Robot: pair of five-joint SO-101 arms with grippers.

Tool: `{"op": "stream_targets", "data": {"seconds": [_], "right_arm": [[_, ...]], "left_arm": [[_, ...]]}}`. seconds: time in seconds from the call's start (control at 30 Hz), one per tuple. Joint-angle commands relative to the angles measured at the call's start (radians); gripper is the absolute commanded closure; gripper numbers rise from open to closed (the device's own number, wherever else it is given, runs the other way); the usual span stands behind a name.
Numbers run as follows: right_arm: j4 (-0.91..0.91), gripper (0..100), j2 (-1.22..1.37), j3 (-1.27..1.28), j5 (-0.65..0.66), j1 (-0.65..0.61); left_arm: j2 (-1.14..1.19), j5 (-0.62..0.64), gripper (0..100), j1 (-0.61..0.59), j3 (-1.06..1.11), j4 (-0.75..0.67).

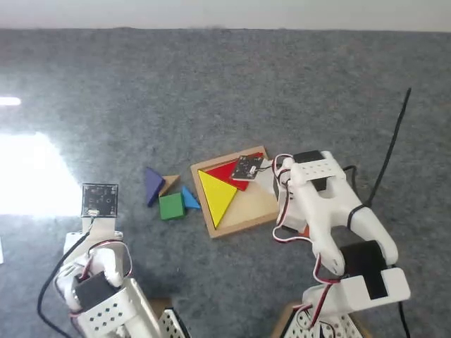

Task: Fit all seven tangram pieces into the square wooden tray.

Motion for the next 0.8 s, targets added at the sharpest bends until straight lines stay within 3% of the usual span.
{"op": "stream_targets", "data": {"seconds": [0.0,0.2,0.37,0.57,0.7,0.77], "right_arm": [[0.053,72.7,-0.027,-0.02,0.006,0.004],[0.128,75.7,-0.145,0.011,0.048,0.035],[0.021,77.9,-0.133,0.089,0.069,0.119],[-0.054,78.2,-0.054,0.12,0.058,0.12],[-0.124,79.6,-0.002,0.12,-0.028,0.12],[-0.128,85.0,0.004,0.117,-0.064,0.12]], "left_arm": [[0.002,0.009,99,0.008,-0.007,0.008],[0.002,0.009,99,0.008,-0.007,0.008],[0.002,0.009,99,0.008,-0.007,0.008],[0.002,0.009,99,0.008,-0.007,0.008],[0.002,0.009,99,0.008,-0.007,0.008],[0.002,0.009,99,0.008,-0.007,0.008]]}}
